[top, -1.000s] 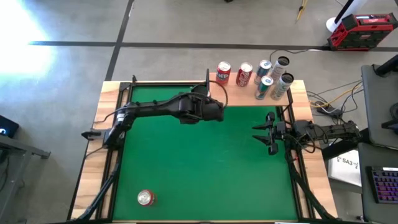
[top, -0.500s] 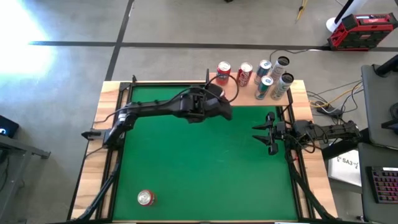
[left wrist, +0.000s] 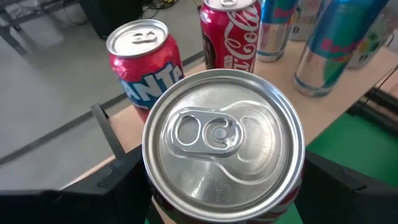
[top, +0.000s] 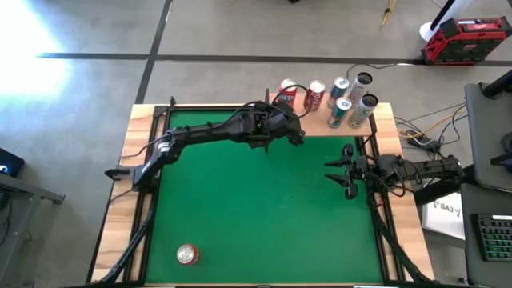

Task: Place canned beverage on shelf
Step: Put the red white soda can on the shelf aligned with the other red white soda can

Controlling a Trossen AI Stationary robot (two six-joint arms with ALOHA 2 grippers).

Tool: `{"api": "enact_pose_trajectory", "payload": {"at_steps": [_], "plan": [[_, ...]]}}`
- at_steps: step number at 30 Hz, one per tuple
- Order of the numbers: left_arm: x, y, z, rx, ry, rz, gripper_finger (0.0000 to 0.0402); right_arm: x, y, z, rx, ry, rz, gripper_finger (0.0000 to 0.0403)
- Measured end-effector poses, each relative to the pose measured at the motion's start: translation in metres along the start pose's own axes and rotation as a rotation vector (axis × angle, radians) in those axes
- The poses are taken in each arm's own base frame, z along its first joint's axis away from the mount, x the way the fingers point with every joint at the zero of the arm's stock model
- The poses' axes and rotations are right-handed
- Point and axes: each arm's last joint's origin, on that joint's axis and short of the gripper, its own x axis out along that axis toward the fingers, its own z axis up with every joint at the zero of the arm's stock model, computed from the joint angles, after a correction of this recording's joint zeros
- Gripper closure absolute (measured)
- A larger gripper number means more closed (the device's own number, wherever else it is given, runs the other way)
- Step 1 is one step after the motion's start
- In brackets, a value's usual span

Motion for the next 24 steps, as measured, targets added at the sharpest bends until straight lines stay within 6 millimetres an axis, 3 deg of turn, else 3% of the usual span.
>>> {"api": "enact_pose_trajectory", "payload": {"at_steps": [8,24], "plan": [[0.018,-0.002,-0.007,0.125,0.026,0.024,0.0116,0.000,0.000,0.000,0.000,0.000,0.000,0.0229],[0.041,0.016,-0.004,0.041,0.096,-0.009,0.0116,0.000,0.000,0.000,0.000,0.000,0.000,0.0229]]}}
